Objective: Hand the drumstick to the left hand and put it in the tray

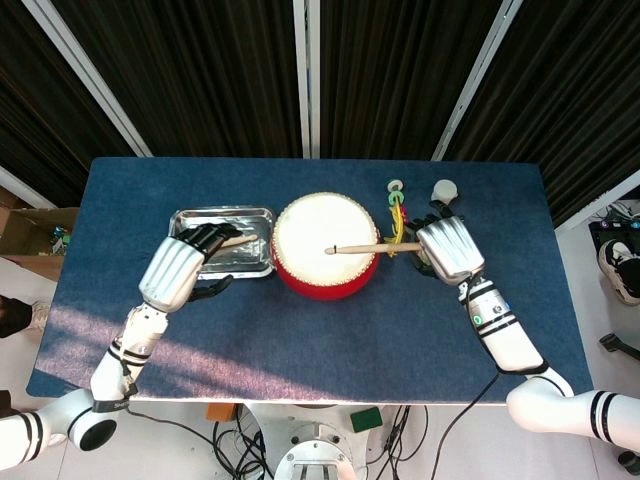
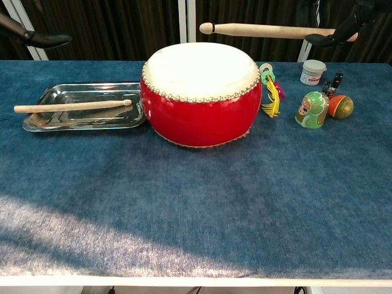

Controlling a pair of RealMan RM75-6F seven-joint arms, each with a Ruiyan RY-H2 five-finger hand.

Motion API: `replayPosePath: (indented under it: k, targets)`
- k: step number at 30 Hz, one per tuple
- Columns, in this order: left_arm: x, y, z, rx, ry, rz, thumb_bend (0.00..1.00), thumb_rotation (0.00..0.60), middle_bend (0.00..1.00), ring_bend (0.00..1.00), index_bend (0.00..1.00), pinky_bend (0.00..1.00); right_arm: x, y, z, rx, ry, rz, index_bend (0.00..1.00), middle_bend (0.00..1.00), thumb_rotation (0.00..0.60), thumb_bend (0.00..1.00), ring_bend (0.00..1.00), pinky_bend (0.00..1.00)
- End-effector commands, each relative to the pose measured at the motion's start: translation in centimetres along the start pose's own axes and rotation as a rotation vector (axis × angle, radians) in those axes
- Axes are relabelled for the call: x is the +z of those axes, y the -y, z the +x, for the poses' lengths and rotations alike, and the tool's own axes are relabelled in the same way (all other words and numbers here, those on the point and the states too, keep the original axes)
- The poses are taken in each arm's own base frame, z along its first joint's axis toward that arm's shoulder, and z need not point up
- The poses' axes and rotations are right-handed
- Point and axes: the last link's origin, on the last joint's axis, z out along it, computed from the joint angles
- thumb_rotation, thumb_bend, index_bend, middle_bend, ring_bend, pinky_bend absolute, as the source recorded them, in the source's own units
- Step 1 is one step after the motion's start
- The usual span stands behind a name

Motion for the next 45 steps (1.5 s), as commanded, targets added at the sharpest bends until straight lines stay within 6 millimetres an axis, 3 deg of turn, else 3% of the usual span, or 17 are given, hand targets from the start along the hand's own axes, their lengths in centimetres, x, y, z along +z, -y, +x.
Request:
replayPosePath:
  k: [1,8,15,25,45]
  targets:
    - [1.0,-0.9,-0.3,-0.025,-0.002,-0.024,0.24,0.600,0.28,0.31,0.27,0.49,0.4,0.5,0.0,0.006,-0.003,0.011,0.74,0.65,0.600,0.74,0.46,0.22]
    - [4.4,-4.6,-1.6,-0.129,-0.058,-0.138,0.25,0.600,0.30,0.33,0.31,0.52,1.6,3.4,0.9,0.038,-0.016,0.073,0.74,0.65,0.600,0.74,0.46,0.22]
    - [6.6,-6.6,-3.5,-0.142,-0.075,-0.188,0.25,0.600,0.33,0.35,0.35,0.53,2.3,5.3,1.5,0.033,-0.021,0.109,0.74,0.65,0.600,0.74,0.46,0.22]
    - [8.1,-7.1,-5.2,-0.138,-0.079,-0.181,0.27,0.600,0.38,0.39,0.41,0.56,2.8,6.1,1.4,0.054,-0.020,0.121,0.74,0.65,0.600,0.74,0.46,0.21]
    - [8.8,-6.9,-6.9,-0.110,-0.074,-0.159,0.29,0.600,0.46,0.45,0.51,0.59,3.3,6.9,0.8,0.074,-0.012,0.137,0.74,0.65,0.600,0.74,0.46,0.21]
